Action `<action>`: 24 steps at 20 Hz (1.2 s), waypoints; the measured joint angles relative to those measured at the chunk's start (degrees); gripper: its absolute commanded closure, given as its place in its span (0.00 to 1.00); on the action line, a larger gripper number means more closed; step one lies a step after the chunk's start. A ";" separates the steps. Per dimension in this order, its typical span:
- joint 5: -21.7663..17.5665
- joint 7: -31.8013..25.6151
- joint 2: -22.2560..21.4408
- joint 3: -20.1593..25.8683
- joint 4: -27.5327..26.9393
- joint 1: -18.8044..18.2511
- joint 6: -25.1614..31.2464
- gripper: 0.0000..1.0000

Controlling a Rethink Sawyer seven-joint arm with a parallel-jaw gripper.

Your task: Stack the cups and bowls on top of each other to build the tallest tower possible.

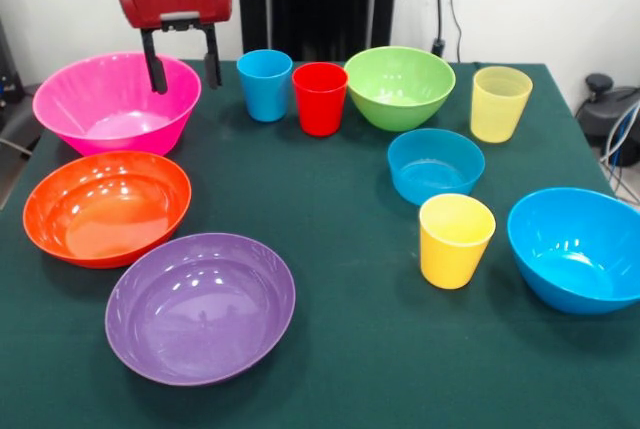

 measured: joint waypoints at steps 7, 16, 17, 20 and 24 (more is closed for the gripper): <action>0.49 0.00 1.11 -0.65 -2.95 1.16 10.26 0.00; -0.61 0.00 6.98 -0.97 -9.41 1.49 16.34 0.00; -0.92 0.00 7.67 -1.04 -9.89 1.49 16.35 0.00; -1.61 0.00 9.39 -1.23 -10.89 1.48 16.35 0.00; -2.71 0.00 11.61 -1.42 -11.58 1.46 16.34 0.00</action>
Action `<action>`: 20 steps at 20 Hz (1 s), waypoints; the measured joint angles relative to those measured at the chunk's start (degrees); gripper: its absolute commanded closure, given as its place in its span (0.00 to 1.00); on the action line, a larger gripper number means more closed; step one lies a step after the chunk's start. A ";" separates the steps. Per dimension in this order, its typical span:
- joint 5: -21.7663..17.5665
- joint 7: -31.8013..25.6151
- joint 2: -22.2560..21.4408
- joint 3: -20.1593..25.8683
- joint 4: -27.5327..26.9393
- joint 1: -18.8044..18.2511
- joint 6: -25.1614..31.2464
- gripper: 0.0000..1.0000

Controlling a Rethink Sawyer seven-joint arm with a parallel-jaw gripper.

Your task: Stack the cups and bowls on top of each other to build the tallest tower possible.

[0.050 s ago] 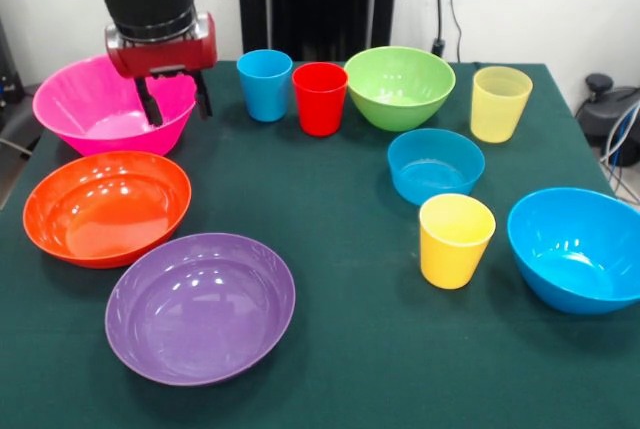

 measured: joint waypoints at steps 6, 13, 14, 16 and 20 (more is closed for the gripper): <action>-1.08 0.00 2.10 -0.25 -0.04 -0.01 0.00 0.00; -2.40 0.00 3.96 -1.49 -0.92 0.11 -0.01 0.00; -2.57 0.00 4.06 -1.77 -1.10 0.17 0.00 0.00; -2.89 0.00 4.19 -2.28 -1.39 0.28 0.00 0.00; -3.75 0.00 4.24 -3.34 -2.02 0.58 0.00 0.00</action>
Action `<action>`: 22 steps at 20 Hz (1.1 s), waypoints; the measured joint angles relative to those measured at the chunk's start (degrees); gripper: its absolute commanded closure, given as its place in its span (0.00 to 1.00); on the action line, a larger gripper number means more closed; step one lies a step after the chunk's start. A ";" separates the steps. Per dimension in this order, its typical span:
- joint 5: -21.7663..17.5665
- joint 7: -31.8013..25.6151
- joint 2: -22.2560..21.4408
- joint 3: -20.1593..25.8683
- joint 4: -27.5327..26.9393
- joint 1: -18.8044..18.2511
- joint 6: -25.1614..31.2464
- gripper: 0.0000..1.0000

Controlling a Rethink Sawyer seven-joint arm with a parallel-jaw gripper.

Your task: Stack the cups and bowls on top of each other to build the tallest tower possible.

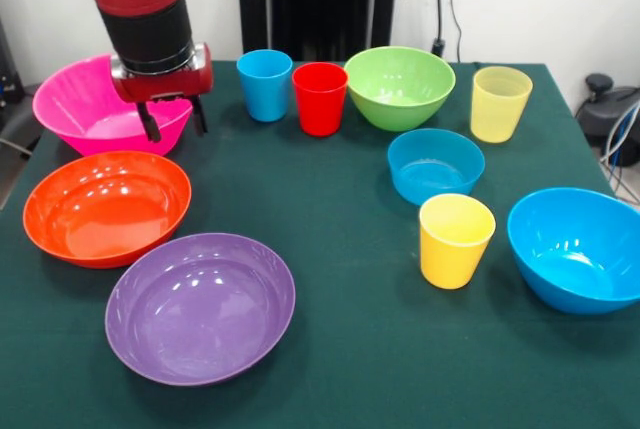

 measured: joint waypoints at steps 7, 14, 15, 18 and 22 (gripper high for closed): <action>-0.51 0.00 -0.15 -1.14 -0.86 1.02 -0.01 0.00; -0.65 0.00 -1.24 -2.88 -0.89 3.32 -0.01 0.00; -0.67 0.00 -1.35 -2.99 -0.89 3.52 -0.01 0.00; -0.68 0.00 -2.30 -3.64 -0.89 4.79 -0.01 0.00; -0.69 0.00 -3.26 -4.53 -0.89 6.18 -0.01 0.00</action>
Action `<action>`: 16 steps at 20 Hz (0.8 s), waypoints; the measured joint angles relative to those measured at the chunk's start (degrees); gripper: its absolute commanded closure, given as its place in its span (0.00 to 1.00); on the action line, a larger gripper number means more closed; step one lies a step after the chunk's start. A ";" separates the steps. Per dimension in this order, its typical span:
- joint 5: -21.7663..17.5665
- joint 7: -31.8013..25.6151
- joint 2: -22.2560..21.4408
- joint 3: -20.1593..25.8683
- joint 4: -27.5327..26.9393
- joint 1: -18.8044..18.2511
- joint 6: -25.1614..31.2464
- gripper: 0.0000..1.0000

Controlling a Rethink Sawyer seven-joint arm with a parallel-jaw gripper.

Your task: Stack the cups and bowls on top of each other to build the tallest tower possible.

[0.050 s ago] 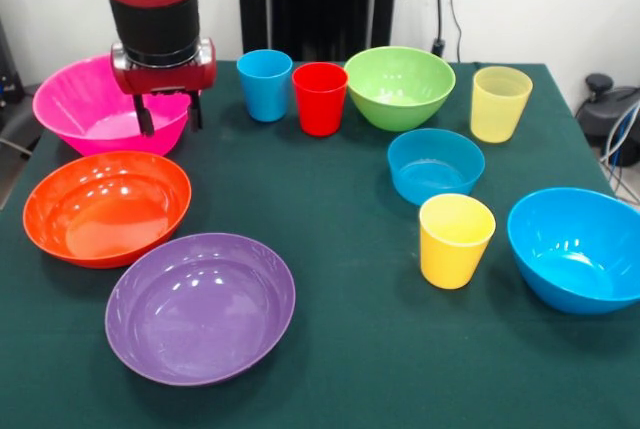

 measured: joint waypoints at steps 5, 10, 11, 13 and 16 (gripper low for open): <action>0.01 0.00 -0.65 -1.59 -0.19 2.08 0.00 0.00; 0.01 0.00 0.06 -3.63 -0.99 4.16 0.00 0.00; 0.01 0.00 0.36 -4.27 -1.35 4.73 0.00 0.00; 0.02 0.00 1.04 -5.71 -2.14 5.83 0.00 0.00; 0.04 0.00 2.00 -6.82 -3.10 6.55 -0.01 0.00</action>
